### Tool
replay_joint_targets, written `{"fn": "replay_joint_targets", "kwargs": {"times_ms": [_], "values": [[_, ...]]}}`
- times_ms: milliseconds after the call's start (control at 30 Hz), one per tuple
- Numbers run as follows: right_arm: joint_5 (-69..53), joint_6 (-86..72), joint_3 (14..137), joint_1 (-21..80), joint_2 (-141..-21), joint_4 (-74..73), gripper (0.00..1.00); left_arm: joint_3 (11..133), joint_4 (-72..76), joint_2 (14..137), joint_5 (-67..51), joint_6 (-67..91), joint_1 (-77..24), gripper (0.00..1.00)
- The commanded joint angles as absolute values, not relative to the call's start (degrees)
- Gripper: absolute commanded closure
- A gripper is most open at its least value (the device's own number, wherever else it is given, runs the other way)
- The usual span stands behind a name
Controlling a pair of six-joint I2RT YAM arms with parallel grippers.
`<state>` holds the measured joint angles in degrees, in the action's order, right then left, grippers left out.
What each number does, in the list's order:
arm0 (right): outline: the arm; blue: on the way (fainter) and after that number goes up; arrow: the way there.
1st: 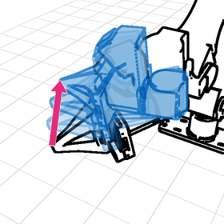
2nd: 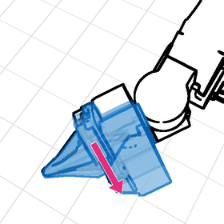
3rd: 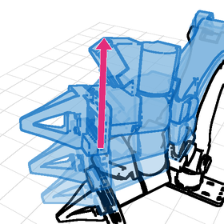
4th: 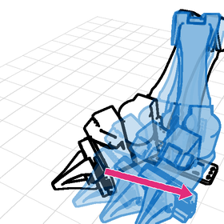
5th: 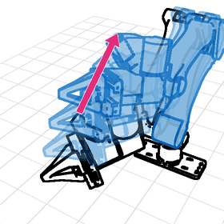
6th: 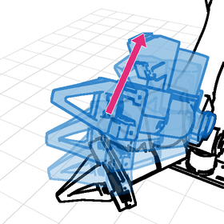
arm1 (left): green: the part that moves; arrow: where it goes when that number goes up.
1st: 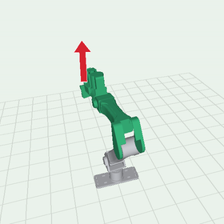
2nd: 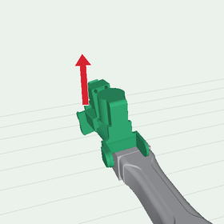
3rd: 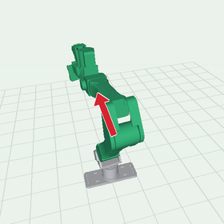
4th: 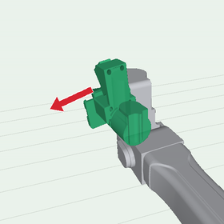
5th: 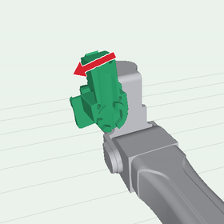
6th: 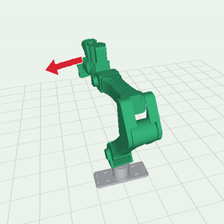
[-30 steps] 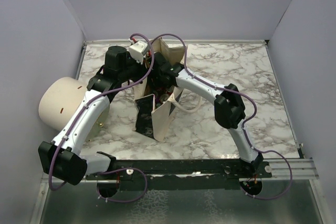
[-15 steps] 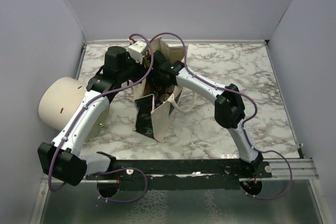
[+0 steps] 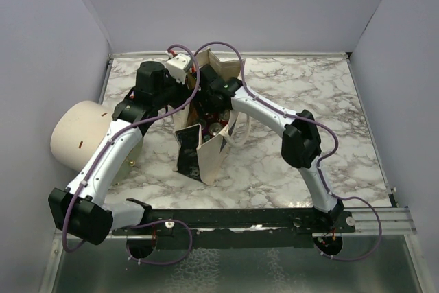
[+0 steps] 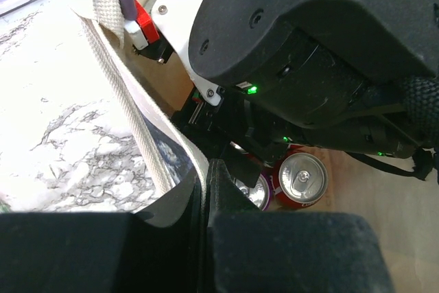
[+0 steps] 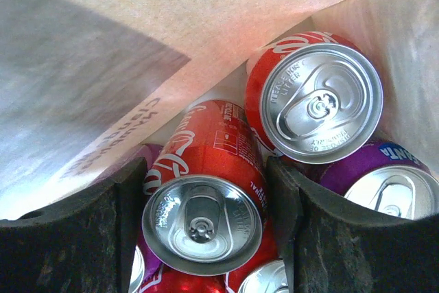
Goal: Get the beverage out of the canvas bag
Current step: Take out the drink from the canvas bag.
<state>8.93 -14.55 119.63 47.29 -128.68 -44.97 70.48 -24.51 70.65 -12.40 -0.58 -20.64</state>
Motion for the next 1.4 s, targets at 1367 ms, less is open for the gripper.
{"fn": "replay_joint_targets", "kwargs": {"times_ms": [1367], "values": [[5.5, -9.7, 126.5, 47.4, -113.3, -42.9, 0.98, 66.7, -14.3, 65.7, -10.6, -2.2, -21.1, 1.00]]}}
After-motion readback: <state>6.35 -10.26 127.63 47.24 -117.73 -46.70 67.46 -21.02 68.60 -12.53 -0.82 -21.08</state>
